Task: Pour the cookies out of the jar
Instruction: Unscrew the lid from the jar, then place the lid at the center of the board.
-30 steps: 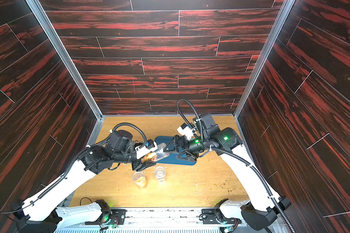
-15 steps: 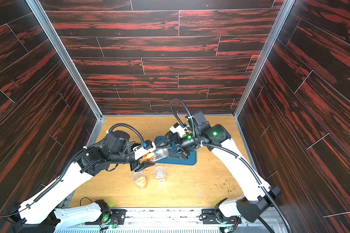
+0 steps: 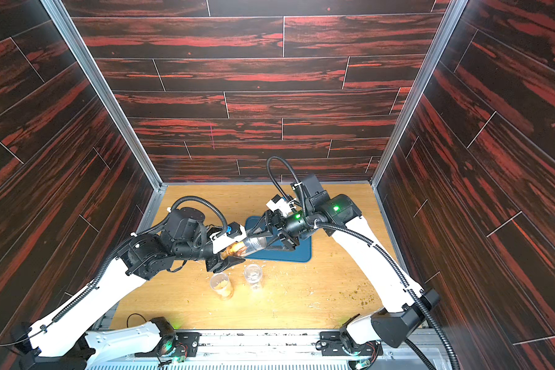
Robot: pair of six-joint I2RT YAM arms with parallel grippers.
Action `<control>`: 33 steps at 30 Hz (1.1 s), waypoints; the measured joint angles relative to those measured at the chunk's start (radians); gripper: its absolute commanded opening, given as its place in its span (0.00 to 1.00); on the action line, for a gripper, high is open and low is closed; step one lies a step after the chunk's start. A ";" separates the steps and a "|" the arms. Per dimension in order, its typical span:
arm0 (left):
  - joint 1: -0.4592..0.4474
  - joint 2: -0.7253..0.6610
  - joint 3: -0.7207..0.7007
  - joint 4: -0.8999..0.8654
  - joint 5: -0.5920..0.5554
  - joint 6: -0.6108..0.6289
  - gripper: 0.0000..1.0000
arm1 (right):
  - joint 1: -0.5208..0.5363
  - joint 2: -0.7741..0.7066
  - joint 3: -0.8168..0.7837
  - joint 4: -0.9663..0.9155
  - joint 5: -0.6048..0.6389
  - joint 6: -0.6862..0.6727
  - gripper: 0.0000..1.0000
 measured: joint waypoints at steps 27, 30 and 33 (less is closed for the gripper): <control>-0.002 0.001 0.000 0.003 0.025 -0.004 0.00 | 0.006 -0.069 -0.109 0.084 0.035 -0.225 0.64; -0.011 0.001 0.000 0.005 0.058 -0.003 0.00 | 0.011 -0.160 -0.210 0.169 0.055 -0.319 0.63; -0.018 0.001 0.000 0.008 0.101 -0.001 0.00 | 0.016 -0.267 -0.338 0.303 0.072 -0.402 0.63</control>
